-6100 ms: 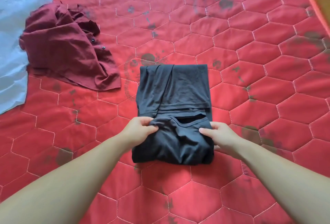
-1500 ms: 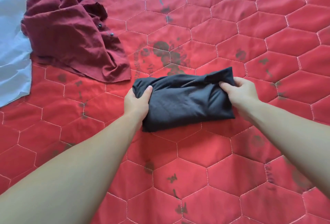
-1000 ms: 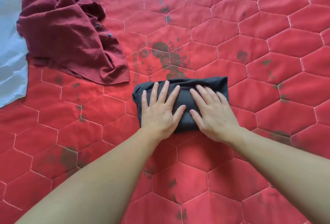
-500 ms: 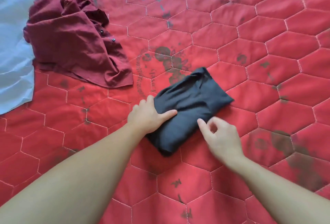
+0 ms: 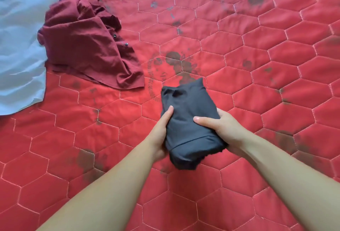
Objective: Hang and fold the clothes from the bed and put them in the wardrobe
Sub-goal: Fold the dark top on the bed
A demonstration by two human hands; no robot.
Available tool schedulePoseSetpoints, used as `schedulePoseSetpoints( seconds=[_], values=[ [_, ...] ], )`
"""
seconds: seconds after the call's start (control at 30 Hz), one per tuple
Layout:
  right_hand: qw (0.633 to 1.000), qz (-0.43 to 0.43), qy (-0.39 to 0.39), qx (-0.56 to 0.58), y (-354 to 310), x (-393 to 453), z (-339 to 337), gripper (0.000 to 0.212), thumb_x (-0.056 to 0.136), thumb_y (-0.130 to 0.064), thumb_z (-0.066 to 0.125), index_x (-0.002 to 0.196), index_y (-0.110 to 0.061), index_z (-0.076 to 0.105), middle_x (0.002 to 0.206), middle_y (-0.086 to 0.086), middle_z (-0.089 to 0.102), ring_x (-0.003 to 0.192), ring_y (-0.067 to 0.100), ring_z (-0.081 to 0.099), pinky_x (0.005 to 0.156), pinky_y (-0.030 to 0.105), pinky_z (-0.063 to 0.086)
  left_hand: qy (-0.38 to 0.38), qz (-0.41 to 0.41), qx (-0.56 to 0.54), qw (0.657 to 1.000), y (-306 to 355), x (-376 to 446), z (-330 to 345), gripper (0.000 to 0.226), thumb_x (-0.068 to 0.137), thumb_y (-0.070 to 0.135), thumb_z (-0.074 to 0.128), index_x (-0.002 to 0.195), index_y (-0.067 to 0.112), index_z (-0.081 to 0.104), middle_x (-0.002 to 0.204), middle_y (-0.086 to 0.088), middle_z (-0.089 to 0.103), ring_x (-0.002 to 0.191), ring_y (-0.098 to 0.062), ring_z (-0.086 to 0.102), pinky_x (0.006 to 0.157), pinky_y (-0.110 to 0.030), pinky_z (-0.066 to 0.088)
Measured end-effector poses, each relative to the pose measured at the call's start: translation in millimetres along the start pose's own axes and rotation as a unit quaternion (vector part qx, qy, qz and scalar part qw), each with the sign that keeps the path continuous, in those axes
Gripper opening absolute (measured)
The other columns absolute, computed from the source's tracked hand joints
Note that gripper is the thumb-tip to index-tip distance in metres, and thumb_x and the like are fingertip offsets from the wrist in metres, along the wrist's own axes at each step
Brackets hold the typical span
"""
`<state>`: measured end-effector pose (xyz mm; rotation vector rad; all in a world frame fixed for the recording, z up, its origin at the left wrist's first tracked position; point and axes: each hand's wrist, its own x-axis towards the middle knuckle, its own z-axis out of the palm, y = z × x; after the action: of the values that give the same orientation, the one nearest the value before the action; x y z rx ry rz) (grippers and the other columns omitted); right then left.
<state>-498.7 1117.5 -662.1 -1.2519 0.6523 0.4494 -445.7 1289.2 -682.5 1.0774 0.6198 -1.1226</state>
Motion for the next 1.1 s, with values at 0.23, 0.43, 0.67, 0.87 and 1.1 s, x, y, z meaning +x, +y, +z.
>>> schedulePoseSetpoints(
  seconds=[0.23,0.43,0.67,0.87,1.1],
  values=[
    [0.989,0.044,-0.109,0.091,-85,-60,22,0.051,0.064,-0.031,0.082,0.109,-0.01,0.071,0.107,0.01,0.073,0.089,0.023,0.072,0.074,0.031,0.059,0.025,0.152,0.004,0.988,77,-91,22,0.041,0.086,0.015,0.061,0.123,-0.001,0.063,0.115,-0.017,0.07,0.098,-0.026,0.069,0.082,-0.031,0.059],
    [0.927,-0.026,-0.113,0.357,-179,-136,91,0.103,0.039,-0.054,0.093,0.13,-0.018,0.062,0.133,0.017,0.06,0.123,0.04,0.055,0.107,0.056,0.036,0.043,0.296,-0.035,0.954,181,-214,69,0.025,0.094,0.015,0.057,0.111,0.001,0.068,0.107,-0.017,0.072,0.091,-0.028,0.07,0.085,-0.039,0.056],
    [0.967,-0.107,-0.084,0.217,-304,-247,159,0.055,0.077,-0.041,0.07,0.119,-0.005,0.067,0.114,0.025,0.068,0.104,0.042,0.067,0.1,0.057,0.045,-0.006,0.386,0.032,0.922,207,-398,83,0.035,0.084,-0.003,0.064,0.119,-0.001,0.064,0.107,-0.019,0.072,0.097,-0.034,0.071,0.086,-0.046,0.056],
    [0.955,-0.284,-0.027,0.083,-391,-350,201,0.043,0.075,-0.017,0.072,0.117,-0.008,0.064,0.103,0.021,0.073,0.093,0.038,0.071,0.075,0.042,0.058,-0.077,0.422,-0.06,0.902,236,-553,67,0.054,0.069,0.047,0.069,0.107,0.009,0.071,0.106,-0.02,0.072,0.104,-0.045,0.063,0.089,-0.064,0.048],
    [0.92,-0.384,-0.065,-0.04,-445,-434,243,0.031,0.081,-0.013,0.074,0.11,-0.02,0.065,0.097,0.005,0.076,0.092,0.029,0.072,0.083,0.045,0.058,0.03,0.46,-0.051,0.886,219,-672,58,0.063,0.075,0.061,0.06,0.117,0.015,0.058,0.132,-0.007,0.058,0.114,-0.035,0.057,0.105,-0.054,0.042]
  ],
)
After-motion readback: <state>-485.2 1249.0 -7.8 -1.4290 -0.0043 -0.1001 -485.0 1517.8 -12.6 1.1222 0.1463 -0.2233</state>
